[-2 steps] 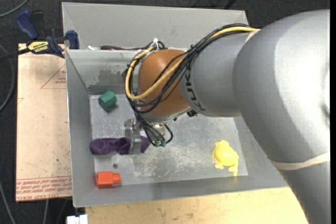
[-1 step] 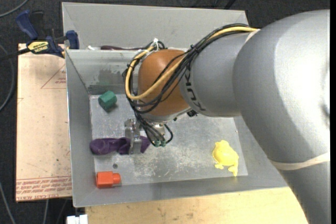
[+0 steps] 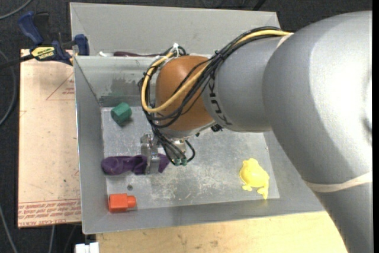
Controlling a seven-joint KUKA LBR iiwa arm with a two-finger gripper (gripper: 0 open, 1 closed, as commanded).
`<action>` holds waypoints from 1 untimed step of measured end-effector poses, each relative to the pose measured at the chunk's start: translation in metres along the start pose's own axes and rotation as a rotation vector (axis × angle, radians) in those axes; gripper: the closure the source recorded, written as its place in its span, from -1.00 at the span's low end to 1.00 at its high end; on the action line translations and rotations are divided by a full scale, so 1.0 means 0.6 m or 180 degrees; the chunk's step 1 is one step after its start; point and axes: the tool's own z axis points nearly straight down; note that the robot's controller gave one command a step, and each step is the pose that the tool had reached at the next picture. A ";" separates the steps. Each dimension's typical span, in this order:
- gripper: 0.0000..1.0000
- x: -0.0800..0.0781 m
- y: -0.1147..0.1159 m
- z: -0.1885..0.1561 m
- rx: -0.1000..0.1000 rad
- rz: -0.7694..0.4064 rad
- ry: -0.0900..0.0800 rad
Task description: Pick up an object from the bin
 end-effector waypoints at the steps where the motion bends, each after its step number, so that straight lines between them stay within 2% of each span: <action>1: 1.00 0.003 -0.001 -0.009 0.0004 0.0001 0.0019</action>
Offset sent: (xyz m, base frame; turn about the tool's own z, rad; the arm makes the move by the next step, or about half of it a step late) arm 0.0000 -0.0001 0.0600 0.0000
